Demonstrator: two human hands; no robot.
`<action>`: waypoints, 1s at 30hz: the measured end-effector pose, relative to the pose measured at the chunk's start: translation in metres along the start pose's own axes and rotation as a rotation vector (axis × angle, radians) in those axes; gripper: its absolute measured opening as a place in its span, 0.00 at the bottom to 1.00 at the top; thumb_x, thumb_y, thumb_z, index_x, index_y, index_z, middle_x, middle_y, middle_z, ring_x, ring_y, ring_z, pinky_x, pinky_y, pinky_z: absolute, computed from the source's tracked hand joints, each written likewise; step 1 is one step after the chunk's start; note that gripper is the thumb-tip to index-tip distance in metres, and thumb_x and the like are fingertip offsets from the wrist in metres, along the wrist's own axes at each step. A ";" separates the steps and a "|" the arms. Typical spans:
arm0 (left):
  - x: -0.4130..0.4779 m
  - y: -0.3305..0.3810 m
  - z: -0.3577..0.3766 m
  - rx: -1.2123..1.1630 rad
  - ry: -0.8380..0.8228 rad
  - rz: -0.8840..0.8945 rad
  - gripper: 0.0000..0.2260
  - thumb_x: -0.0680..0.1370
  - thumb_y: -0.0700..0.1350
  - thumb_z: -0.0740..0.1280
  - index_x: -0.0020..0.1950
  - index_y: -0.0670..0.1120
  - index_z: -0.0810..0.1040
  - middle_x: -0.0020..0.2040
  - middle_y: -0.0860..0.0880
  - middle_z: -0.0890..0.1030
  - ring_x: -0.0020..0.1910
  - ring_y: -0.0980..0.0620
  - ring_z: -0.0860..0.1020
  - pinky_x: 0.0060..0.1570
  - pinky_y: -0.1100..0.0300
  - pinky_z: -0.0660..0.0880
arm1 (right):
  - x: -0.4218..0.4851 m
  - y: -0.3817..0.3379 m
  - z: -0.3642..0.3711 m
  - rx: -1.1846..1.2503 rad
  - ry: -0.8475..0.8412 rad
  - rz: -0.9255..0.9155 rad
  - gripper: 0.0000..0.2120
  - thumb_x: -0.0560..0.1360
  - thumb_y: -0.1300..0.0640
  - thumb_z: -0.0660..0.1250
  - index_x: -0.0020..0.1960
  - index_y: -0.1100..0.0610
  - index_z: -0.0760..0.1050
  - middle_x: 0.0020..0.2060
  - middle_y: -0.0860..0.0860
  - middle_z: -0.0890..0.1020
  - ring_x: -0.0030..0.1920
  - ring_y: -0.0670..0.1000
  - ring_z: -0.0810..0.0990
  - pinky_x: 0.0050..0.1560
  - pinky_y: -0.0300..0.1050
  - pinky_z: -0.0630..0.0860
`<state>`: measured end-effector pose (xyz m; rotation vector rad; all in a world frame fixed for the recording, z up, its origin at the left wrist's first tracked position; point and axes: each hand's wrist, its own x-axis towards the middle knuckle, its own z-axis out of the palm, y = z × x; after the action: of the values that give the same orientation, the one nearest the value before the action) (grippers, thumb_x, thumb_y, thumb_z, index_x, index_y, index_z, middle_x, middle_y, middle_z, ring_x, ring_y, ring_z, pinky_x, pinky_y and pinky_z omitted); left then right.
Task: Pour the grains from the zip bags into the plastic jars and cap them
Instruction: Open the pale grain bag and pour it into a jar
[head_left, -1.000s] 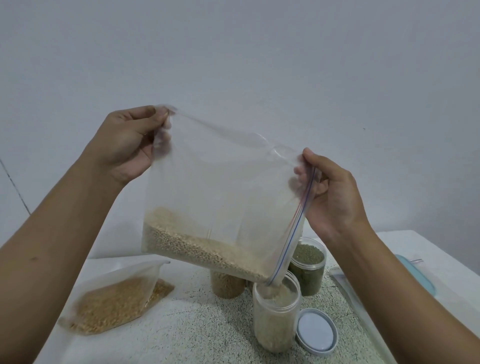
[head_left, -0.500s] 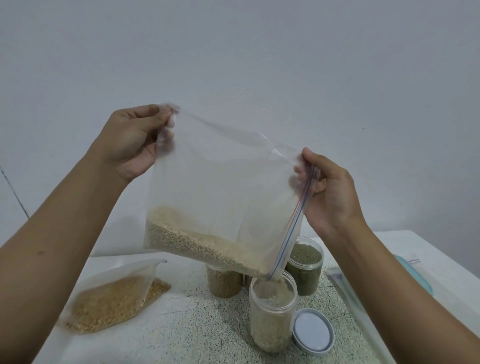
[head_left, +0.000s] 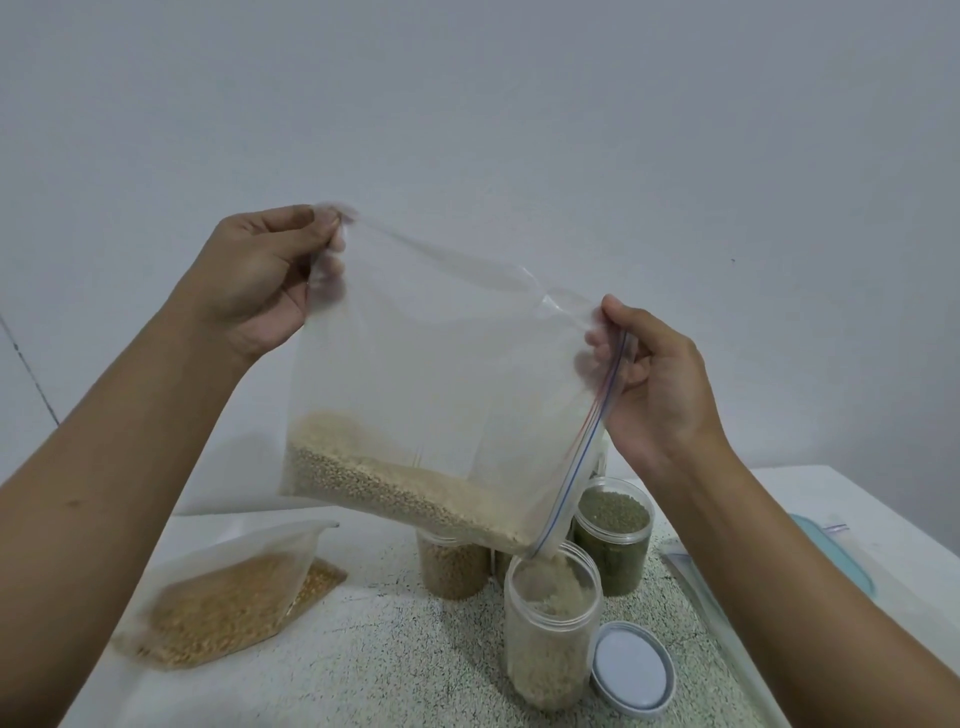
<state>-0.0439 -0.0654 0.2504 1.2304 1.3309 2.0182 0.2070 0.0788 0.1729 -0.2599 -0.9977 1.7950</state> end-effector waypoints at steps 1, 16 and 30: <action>-0.001 0.001 -0.001 0.000 0.000 0.000 0.13 0.80 0.40 0.67 0.40 0.47 0.88 0.35 0.52 0.79 0.33 0.59 0.75 0.38 0.70 0.74 | -0.001 0.001 0.001 0.003 -0.002 0.002 0.07 0.77 0.62 0.69 0.40 0.59 0.80 0.34 0.52 0.79 0.32 0.47 0.76 0.36 0.40 0.75; -0.009 0.009 -0.002 0.020 0.001 -0.006 0.14 0.80 0.40 0.66 0.39 0.47 0.88 0.35 0.53 0.79 0.33 0.59 0.76 0.39 0.70 0.74 | -0.008 0.001 0.004 0.042 -0.035 0.037 0.09 0.77 0.62 0.69 0.38 0.58 0.81 0.34 0.52 0.79 0.32 0.48 0.75 0.35 0.39 0.74; -0.015 0.003 0.010 -0.007 -0.018 -0.018 0.14 0.79 0.39 0.67 0.39 0.46 0.88 0.34 0.53 0.80 0.32 0.58 0.75 0.39 0.69 0.73 | -0.010 -0.005 -0.009 0.070 -0.007 0.053 0.06 0.76 0.62 0.69 0.39 0.59 0.79 0.33 0.52 0.78 0.31 0.47 0.76 0.32 0.38 0.74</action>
<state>-0.0269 -0.0727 0.2478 1.2263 1.3201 1.9932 0.2198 0.0749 0.1682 -0.2385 -0.9390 1.8766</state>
